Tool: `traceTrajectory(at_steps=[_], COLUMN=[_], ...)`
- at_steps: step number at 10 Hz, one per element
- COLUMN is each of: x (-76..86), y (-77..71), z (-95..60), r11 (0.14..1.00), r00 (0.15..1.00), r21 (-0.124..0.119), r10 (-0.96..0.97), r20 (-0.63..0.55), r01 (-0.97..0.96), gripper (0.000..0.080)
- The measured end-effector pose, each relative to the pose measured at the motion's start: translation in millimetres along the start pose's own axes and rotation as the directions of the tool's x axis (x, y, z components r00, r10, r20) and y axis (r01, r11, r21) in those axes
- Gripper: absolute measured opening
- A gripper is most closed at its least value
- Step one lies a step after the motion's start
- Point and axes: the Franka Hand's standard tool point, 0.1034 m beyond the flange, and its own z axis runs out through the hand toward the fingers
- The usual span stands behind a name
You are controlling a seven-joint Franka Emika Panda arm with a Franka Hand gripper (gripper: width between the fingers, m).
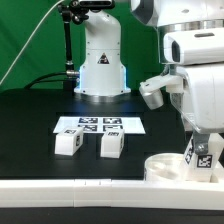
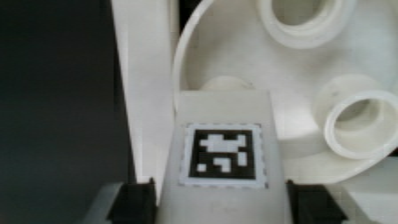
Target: Assemble stool
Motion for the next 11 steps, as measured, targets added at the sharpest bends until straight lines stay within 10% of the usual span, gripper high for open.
traceTrajectory(at_steps=[4,8,11], x=[-8.7,-13.7,-11.7], y=[-0.8,-6.3,-6.1], z=[-1.3,2.3,2.8], r11=[0.931,0.735,0.566], r00=[0.931,0.732,0.561], r21=[0.017,-0.024,-0.003], r10=[0.364,0.671,0.817], r20=[-0.016,-0.121,-0.135], r01=[-0.364,-0.678,-0.824], gripper=[0.0344,0.0344,0.0343])
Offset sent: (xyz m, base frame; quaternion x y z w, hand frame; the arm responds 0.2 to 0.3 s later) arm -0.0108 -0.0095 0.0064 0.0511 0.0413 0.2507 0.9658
